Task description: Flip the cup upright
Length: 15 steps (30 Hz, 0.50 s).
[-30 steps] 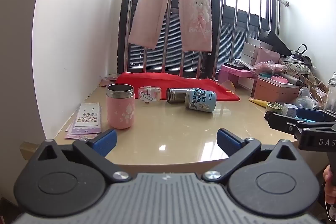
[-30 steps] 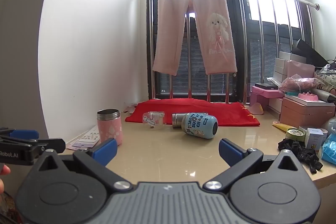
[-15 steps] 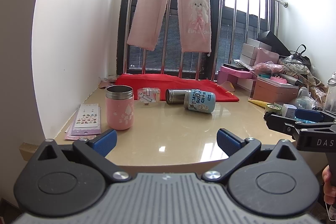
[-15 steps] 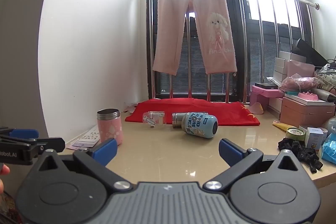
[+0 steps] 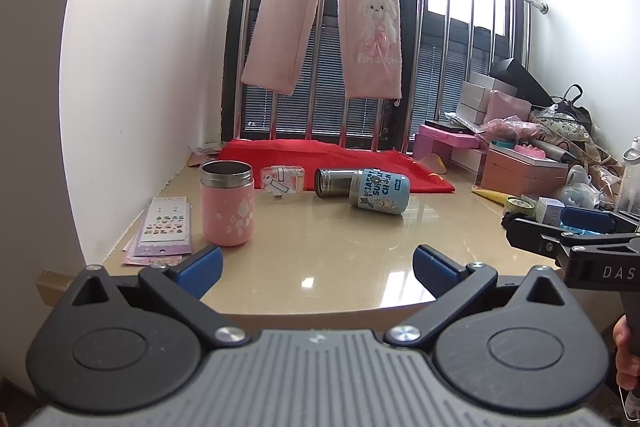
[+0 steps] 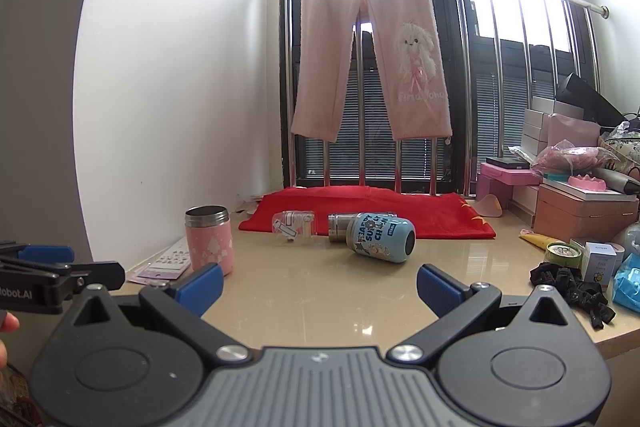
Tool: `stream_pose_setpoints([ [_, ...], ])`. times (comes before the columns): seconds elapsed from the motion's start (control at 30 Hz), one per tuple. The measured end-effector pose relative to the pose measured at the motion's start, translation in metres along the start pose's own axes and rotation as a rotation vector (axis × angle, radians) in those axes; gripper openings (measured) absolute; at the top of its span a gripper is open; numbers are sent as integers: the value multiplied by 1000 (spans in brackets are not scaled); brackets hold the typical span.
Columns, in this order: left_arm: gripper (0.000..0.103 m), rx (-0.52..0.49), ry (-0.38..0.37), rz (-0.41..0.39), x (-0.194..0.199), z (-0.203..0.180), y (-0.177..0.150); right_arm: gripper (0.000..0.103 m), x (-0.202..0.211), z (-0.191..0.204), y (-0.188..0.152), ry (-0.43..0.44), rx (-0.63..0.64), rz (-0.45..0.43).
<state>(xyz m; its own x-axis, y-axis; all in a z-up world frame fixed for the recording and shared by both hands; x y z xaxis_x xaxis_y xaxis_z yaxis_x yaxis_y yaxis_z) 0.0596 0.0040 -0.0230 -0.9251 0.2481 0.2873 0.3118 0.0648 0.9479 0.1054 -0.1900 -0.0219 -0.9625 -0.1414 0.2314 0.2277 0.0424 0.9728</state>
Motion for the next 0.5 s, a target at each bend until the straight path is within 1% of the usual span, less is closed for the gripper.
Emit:
stream_pose_setpoints([
  [0.5,103,2,-2,-1,0,0,0,103,0,-1,0,2,0,1],
])
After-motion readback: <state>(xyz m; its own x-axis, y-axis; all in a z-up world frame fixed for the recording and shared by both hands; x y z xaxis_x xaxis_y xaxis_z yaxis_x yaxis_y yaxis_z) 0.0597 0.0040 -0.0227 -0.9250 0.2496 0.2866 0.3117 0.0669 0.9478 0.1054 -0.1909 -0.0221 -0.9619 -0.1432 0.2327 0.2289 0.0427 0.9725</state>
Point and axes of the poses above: each gripper's, at about its wrist camera, not at the fingertips, and x roughly against the way its jaws point, z to its left, y to its top, the point moved 6 cm from there along -x, roughly the way its jaws point, and after that the axes turned 13 degrees about -y, right-handed, at the moved point
